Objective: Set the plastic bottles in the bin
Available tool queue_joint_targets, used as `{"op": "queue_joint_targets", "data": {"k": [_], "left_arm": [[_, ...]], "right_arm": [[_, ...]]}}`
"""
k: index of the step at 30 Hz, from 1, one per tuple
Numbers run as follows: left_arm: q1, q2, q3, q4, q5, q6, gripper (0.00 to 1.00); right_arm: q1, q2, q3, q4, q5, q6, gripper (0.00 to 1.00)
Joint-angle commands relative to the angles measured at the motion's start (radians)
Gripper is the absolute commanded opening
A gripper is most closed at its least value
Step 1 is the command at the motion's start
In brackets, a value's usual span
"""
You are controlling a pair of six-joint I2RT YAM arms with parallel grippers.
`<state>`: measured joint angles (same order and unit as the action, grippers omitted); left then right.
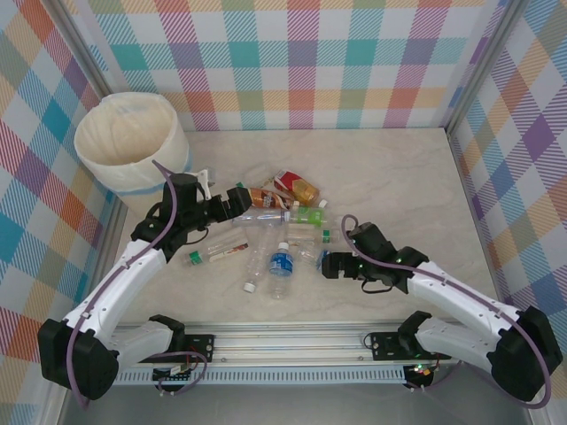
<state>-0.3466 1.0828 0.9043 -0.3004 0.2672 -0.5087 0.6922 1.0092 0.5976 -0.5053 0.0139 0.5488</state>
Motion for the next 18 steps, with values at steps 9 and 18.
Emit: {"op": "queue_joint_targets", "data": {"k": [9,18], "left_arm": [[-0.005,-0.035,-0.029,-0.056,-0.084,0.002,1.0],[0.001,-0.043,-0.047,-0.043,-0.072,0.0,1.0]], "right_arm": [[0.006,0.272,0.103,0.137,-0.096,-0.358,0.98],[0.01,0.353,0.083,0.179,-0.099,-0.337,1.0]]}}
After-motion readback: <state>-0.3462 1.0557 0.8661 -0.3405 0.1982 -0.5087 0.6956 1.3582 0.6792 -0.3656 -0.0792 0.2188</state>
